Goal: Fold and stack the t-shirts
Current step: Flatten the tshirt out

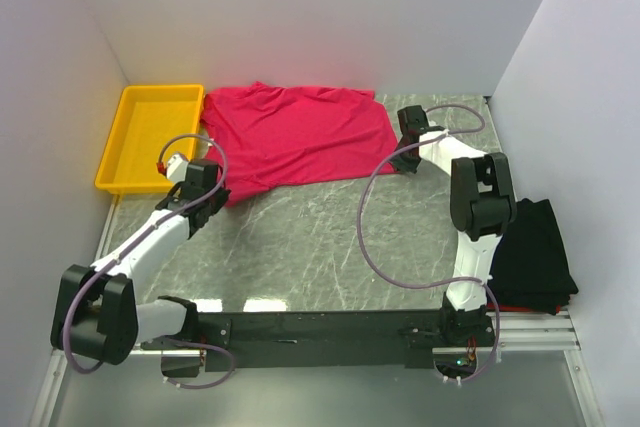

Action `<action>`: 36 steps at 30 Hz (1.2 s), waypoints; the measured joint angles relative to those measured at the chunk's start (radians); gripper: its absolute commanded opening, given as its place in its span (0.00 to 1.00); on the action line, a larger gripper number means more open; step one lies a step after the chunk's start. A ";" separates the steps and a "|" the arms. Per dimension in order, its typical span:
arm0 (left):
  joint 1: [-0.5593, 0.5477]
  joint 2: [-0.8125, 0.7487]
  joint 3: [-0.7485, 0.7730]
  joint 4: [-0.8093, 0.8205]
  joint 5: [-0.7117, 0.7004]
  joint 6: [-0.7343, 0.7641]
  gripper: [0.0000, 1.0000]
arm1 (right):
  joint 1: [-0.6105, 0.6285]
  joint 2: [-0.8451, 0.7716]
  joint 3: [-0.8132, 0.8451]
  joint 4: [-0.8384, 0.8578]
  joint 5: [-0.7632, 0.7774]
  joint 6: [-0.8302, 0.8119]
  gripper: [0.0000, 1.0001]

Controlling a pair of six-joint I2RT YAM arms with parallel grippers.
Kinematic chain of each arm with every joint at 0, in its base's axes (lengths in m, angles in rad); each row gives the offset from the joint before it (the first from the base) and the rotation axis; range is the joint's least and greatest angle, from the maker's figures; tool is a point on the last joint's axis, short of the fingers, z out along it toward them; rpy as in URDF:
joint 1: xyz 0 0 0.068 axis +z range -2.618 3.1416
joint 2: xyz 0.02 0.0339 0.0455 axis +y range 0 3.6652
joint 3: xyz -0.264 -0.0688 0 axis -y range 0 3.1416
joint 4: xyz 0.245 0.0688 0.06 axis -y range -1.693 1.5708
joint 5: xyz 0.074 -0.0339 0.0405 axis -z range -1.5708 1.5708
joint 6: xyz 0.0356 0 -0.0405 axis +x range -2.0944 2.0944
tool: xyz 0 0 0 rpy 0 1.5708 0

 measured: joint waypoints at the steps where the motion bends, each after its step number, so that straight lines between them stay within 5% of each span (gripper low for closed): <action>1: 0.000 -0.009 0.000 -0.005 0.001 0.001 0.01 | 0.000 0.002 0.000 0.000 0.000 0.000 0.00; 7: -0.001 -0.084 -0.005 -0.024 0.007 0.006 0.01 | 0.000 -0.002 -0.016 0.010 -0.002 0.000 0.00; 14: -0.001 -0.156 -0.015 -0.047 0.008 0.016 0.01 | -0.005 -0.021 -0.042 0.003 -0.002 -0.014 0.36; 17: -0.001 -0.182 -0.033 -0.059 0.010 0.016 0.01 | -0.007 -0.022 -0.043 0.005 0.001 -0.019 0.43; 36: -0.001 -0.249 -0.068 -0.086 0.011 0.015 0.01 | -0.012 -0.068 -0.132 0.108 0.006 0.008 0.47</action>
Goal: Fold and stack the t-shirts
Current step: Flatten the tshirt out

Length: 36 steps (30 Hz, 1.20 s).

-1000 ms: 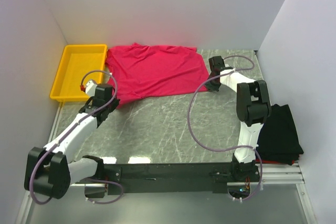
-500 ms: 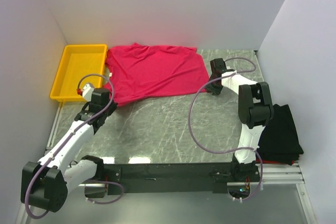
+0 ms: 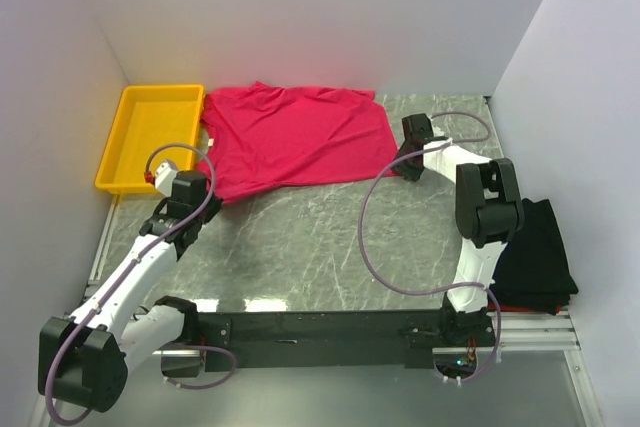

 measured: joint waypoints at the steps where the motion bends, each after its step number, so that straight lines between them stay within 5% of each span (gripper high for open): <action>1: 0.000 -0.002 -0.003 0.000 0.001 0.000 0.01 | 0.000 -0.008 -0.013 0.007 0.000 0.003 0.47; 7: 0.000 -0.003 -0.006 -0.003 0.010 0.000 0.01 | -0.004 -0.014 -0.021 0.019 -0.006 0.013 0.38; 14: 0.000 -0.003 -0.006 -0.003 0.014 0.000 0.01 | -0.004 -0.013 -0.019 0.021 -0.007 0.015 0.00; 23: 0.000 -0.051 -0.036 -0.005 0.041 0.000 0.01 | -0.006 -0.052 -0.084 0.048 -0.006 0.014 0.00; 36: -0.015 -0.319 -0.216 -0.064 0.106 -0.021 0.01 | -0.031 -0.522 -0.510 0.091 -0.052 0.026 0.00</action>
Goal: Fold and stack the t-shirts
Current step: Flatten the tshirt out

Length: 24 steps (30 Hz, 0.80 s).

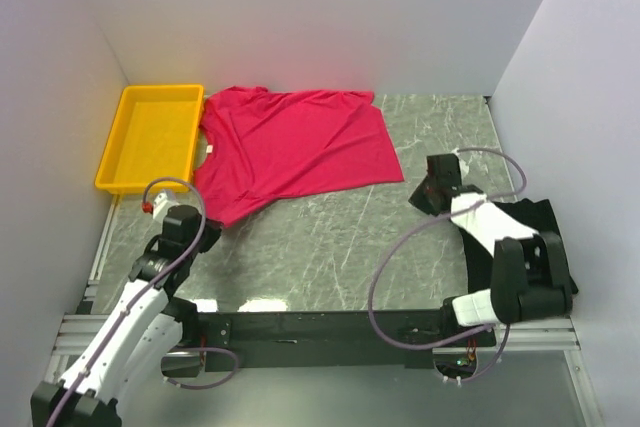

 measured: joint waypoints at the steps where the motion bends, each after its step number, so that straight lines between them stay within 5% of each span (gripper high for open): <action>1: -0.003 -0.024 -0.006 -0.011 0.004 -0.004 0.01 | 0.000 -0.033 -0.025 -0.001 -0.004 0.000 0.00; 4: -0.011 -0.094 -0.031 -0.025 0.013 -0.014 0.01 | -0.002 -0.092 -0.057 -0.007 -0.018 -0.001 0.04; 11: -0.016 -0.117 -0.045 -0.056 0.016 -0.029 0.01 | -0.001 0.058 0.108 -0.018 -0.042 -0.036 0.38; 24: -0.018 -0.096 -0.026 -0.077 0.015 -0.024 0.01 | 0.044 0.438 0.477 -0.111 0.025 -0.053 0.52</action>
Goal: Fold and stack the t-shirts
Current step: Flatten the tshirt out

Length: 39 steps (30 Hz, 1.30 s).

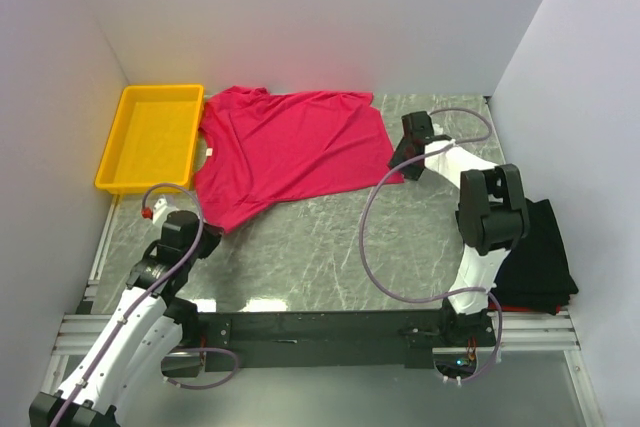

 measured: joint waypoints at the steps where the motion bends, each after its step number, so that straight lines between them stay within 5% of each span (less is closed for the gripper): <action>1: 0.000 0.000 0.001 -0.001 0.000 0.000 0.01 | 0.008 0.010 0.010 -0.009 0.008 0.000 0.53; 14: 0.000 0.006 0.042 -0.006 -0.002 0.023 0.01 | 0.043 0.064 0.074 -0.110 0.085 0.000 0.53; 24: 0.000 0.034 0.069 -0.008 -0.002 0.031 0.01 | 0.043 0.129 0.135 -0.141 0.087 -0.006 0.42; 29: 0.000 0.047 0.103 -0.009 -0.002 0.044 0.01 | 0.043 0.147 0.165 -0.171 0.084 -0.015 0.27; 32: 0.000 0.047 0.119 -0.008 -0.002 0.049 0.01 | 0.043 0.150 0.167 -0.174 0.080 -0.024 0.02; 39: 0.000 0.047 0.136 -0.013 -0.003 0.056 0.01 | 0.036 0.117 0.118 -0.140 0.077 -0.026 0.00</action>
